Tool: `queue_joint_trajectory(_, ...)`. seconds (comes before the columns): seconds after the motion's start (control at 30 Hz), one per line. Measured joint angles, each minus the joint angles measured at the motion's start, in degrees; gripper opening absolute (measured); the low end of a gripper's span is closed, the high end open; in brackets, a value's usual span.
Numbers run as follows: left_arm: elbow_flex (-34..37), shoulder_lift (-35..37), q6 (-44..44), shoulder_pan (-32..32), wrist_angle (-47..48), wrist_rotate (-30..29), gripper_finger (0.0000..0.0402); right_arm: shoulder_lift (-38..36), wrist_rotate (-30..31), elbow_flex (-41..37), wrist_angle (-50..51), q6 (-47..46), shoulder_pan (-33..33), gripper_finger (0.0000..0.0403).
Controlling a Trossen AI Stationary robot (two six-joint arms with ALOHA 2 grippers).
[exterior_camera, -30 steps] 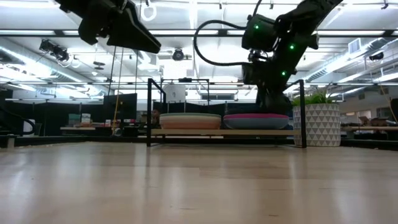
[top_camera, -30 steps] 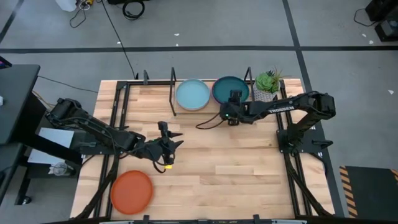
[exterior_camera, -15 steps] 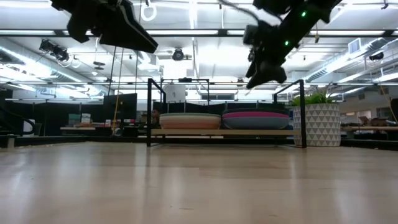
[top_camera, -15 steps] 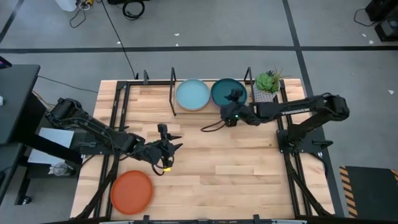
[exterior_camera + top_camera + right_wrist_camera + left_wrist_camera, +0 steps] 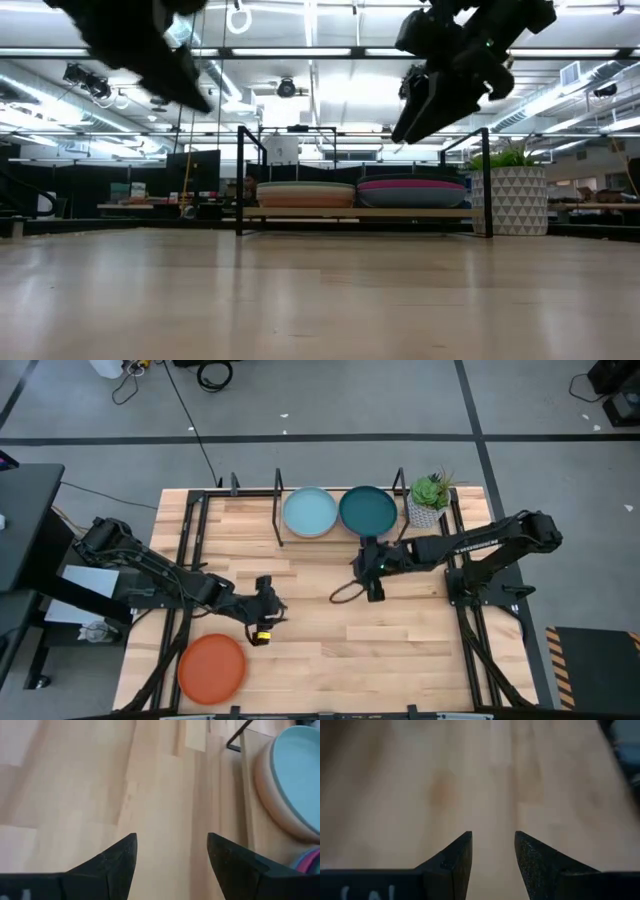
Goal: Place and stack plates onto a shelf
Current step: Stack the orange plate on top of the dark blue plate on the shelf
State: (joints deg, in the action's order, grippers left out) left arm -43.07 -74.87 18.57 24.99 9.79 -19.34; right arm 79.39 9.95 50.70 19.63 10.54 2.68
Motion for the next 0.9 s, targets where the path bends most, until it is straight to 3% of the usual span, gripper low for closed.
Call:
queue_joint_trajectory(0.17, 0.0, -0.2, 26.1, 0.6, 9.7, 9.1, 0.0155, 2.9, 8.4, 0.0, -3.0, 2.7, 3.6, 0.0246)
queue_joint_trajectory(0.3, 0.0, -0.8, 42.1, 4.7, 12.2, 9.6, 0.0155, 5.3, 11.8, 0.0, -6.6, 5.6, 5.1, 0.0246)
queue_joint_trajectory(0.53, -0.7, -5.0, 67.1, 15.1, 8.5, 7.5, 0.0155, 9.7, 12.0, 0.0, -10.3, 7.4, 6.1, 0.0246)
queue_joint_trajectory(0.73, -12.4, -14.8, 77.0, 20.9, 14.8, 7.6, 0.0155, 11.6, 15.2, -0.1, -12.5, 8.1, 6.8, 0.0246)
queue_joint_trajectory(0.9, -26.4, -23.4, 83.2, 23.2, 30.8, 7.6, 0.0155, 10.9, 15.3, -2.7, -22.3, 10.6, 8.3, 0.0246)
